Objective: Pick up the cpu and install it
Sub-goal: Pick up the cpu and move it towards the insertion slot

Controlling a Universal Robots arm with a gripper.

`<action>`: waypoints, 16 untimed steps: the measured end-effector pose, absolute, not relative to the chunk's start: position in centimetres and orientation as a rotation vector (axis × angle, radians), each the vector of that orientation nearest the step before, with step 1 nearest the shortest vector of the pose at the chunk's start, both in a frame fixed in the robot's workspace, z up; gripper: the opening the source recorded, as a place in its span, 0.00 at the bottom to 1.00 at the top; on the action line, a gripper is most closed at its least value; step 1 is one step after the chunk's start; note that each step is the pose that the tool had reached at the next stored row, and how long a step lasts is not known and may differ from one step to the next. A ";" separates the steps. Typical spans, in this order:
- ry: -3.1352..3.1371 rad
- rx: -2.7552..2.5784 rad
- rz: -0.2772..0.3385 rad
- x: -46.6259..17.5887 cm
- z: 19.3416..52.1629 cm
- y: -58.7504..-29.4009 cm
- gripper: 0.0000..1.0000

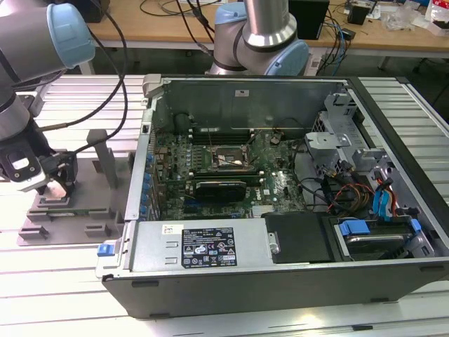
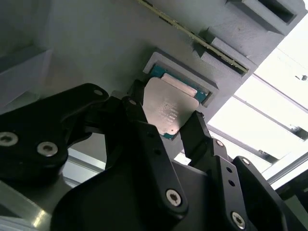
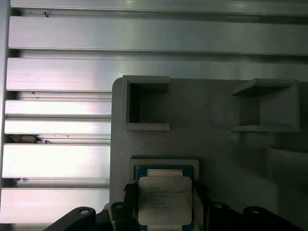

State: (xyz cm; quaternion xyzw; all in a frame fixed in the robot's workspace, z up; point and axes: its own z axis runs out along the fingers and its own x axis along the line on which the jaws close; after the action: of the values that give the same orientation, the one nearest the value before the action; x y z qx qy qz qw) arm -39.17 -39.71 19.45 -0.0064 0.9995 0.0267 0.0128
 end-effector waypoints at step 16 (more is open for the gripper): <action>3.115 -0.020 0.083 -39.1 26.6 -39.7 0.54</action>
State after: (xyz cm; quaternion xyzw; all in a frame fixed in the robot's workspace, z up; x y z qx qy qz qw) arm -39.06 -39.71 26.60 -0.0064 0.9995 0.0267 0.0128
